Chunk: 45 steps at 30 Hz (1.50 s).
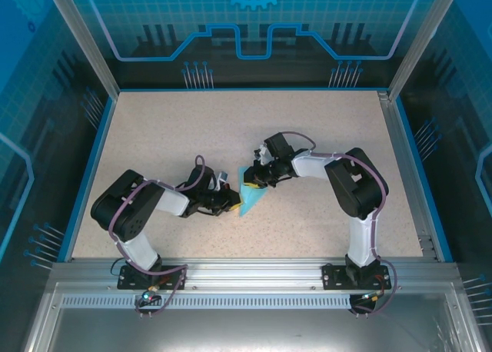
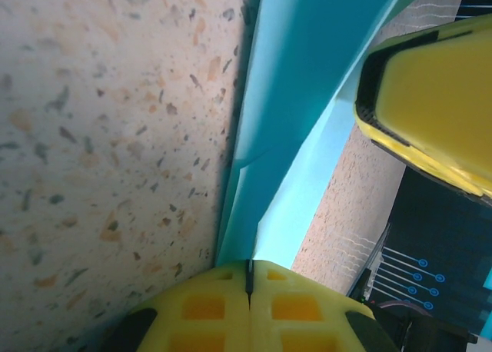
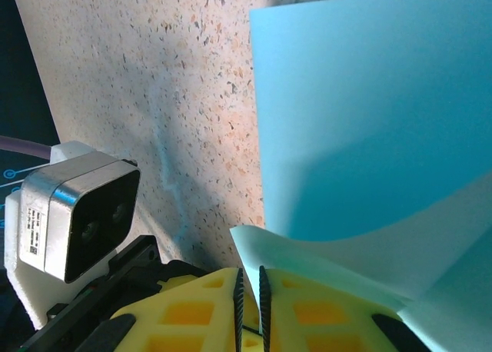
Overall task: Fold a paper plane with a square sheet of paper (pick it up from the middle)
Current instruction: Fourth fold the wing at the center of the table.
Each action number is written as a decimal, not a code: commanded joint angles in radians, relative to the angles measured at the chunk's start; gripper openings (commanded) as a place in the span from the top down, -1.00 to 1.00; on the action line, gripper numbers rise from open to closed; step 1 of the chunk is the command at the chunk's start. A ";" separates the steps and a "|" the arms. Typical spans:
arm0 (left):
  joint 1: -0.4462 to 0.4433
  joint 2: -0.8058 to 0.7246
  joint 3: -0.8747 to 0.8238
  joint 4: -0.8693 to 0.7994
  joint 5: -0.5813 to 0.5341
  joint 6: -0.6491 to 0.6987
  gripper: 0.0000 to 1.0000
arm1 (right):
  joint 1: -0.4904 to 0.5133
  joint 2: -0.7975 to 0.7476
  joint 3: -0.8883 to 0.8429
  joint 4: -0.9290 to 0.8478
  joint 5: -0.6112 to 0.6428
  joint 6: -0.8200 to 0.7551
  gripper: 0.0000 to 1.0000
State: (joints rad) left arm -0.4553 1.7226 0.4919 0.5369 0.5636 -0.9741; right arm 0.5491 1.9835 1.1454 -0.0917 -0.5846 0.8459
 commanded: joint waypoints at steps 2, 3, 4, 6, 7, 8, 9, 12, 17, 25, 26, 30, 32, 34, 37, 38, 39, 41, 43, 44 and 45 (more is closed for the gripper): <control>-0.016 0.051 -0.036 -0.007 -0.080 -0.027 1.00 | -0.007 0.011 0.004 0.009 -0.016 0.014 0.67; -0.017 0.052 -0.038 -0.007 -0.082 -0.028 1.00 | -0.009 0.008 0.003 0.007 -0.014 0.016 0.67; -0.019 0.049 -0.040 -0.004 -0.084 -0.030 1.00 | -0.011 0.006 0.001 0.007 -0.008 0.017 0.66; -0.022 0.043 -0.050 0.003 -0.094 -0.036 1.00 | -0.018 -0.004 -0.008 0.011 0.002 0.023 0.67; -0.022 0.041 -0.053 0.006 -0.097 -0.035 1.00 | -0.021 -0.011 -0.011 0.012 0.005 0.025 0.66; -0.023 0.040 -0.055 0.005 -0.097 -0.037 1.00 | -0.025 -0.018 -0.017 0.016 0.011 0.028 0.66; -0.022 0.036 -0.057 0.006 -0.100 -0.038 1.00 | -0.030 -0.022 -0.021 0.021 0.010 0.031 0.66; -0.027 0.026 -0.062 0.014 -0.106 -0.041 1.00 | -0.035 -0.030 -0.030 0.041 -0.007 0.042 0.66; -0.031 0.023 -0.060 0.008 -0.113 -0.040 1.00 | -0.029 -0.031 -0.032 0.059 -0.021 0.048 0.66; -0.035 0.020 -0.075 0.026 -0.128 -0.055 1.00 | -0.011 0.020 0.000 0.049 -0.037 0.043 0.66; -0.034 0.021 -0.075 0.029 -0.126 -0.055 1.00 | -0.009 0.027 0.006 0.046 -0.041 0.040 0.66; -0.039 0.029 -0.067 0.022 -0.120 -0.051 1.00 | -0.004 0.041 0.026 0.017 -0.036 0.020 0.66; -0.040 0.034 -0.064 0.021 -0.120 -0.051 1.00 | -0.003 0.054 0.031 0.017 -0.046 0.019 0.66; -0.041 0.036 -0.061 0.023 -0.119 -0.052 1.00 | -0.004 0.057 0.030 0.019 -0.042 0.020 0.66; -0.043 0.036 -0.063 0.020 -0.121 -0.051 1.00 | -0.003 0.068 0.034 0.020 -0.047 0.018 0.66; -0.044 0.037 -0.063 0.020 -0.121 -0.051 1.00 | -0.004 0.074 0.037 0.018 -0.052 0.018 0.66; -0.043 0.036 -0.064 0.019 -0.120 -0.051 1.00 | -0.003 0.075 0.037 0.016 -0.052 0.015 0.66; -0.045 0.037 -0.064 0.018 -0.120 -0.049 1.00 | -0.004 0.077 0.038 0.009 -0.045 0.010 0.66; -0.046 0.038 -0.063 0.018 -0.121 -0.048 1.00 | -0.005 0.083 0.042 0.003 -0.046 0.005 0.66; -0.047 0.038 -0.061 0.018 -0.120 -0.048 1.00 | -0.005 0.086 0.042 0.003 -0.048 0.003 0.66; -0.049 0.038 -0.062 0.017 -0.120 -0.048 1.00 | -0.005 0.088 0.042 0.002 -0.050 0.002 0.67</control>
State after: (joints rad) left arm -0.4763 1.7184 0.4469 0.6346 0.5095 -1.0229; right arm 0.5369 2.0502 1.1675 -0.0593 -0.6109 0.8700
